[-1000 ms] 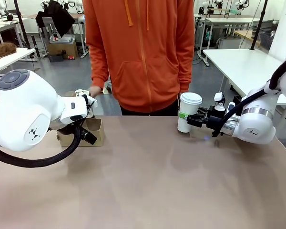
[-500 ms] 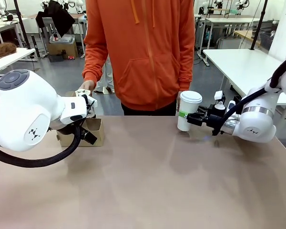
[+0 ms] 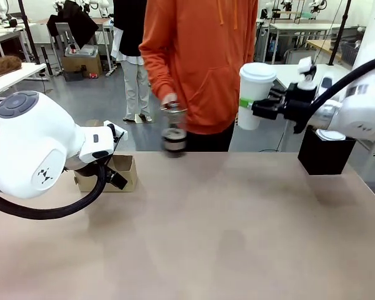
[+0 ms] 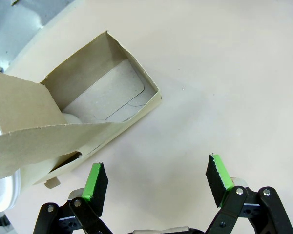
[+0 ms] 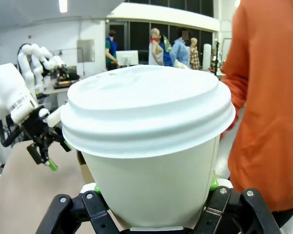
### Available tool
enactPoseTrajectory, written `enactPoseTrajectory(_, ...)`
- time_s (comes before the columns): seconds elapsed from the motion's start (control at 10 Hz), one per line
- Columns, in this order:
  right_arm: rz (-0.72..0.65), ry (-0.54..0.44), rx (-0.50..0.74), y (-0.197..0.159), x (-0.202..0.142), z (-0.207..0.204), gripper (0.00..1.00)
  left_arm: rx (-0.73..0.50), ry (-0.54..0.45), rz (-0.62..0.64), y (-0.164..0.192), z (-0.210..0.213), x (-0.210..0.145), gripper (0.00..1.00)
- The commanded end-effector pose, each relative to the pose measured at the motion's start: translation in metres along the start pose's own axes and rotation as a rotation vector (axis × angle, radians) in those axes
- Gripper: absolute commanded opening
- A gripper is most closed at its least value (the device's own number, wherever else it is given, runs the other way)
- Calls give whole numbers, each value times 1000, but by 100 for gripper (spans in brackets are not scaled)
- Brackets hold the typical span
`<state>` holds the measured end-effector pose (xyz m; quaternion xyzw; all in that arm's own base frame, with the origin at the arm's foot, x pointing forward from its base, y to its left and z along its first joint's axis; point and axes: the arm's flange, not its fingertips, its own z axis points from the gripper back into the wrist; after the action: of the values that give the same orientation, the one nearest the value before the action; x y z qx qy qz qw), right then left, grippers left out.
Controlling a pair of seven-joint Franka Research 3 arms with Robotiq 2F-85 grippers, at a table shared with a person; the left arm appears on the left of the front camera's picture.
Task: Pour a drink into a cup and package it in a carrier.
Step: When a person places the Paper Cup Lid on the 600 ml Paper Cup , lift the 600 ml Paper Cup, then position the Cup Carrier in the center of the table.
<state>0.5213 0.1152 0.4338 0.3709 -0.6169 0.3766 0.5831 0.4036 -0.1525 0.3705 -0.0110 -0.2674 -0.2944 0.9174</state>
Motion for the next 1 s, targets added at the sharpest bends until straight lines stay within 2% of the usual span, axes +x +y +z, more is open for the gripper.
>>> enactPoseTrajectory(0.0,-11,68,-14,27,32,-1,80,-2,-1,2,1,0,0,100)
enactPoseTrajectory(0.2,-24,72,-14,37,51,-13,80,-2,-1,2,1,0,0,100)
enactPoseTrajectory(0.4,-54,52,-17,39,53,-23,80,-2,-1,2,1,0,0,100)
enactPoseTrajectory(0.5,-105,23,59,41,47,-22,80,-2,-1,2,1,0,0,100)
enactPoseTrajectory(0.6,-11,61,6,45,50,-19,80,-2,-1,2,1,0,0,100)
enactPoseTrajectory(0.9,-11,61,6,45,50,-19,80,-2,-1,2,1,0,0,100)
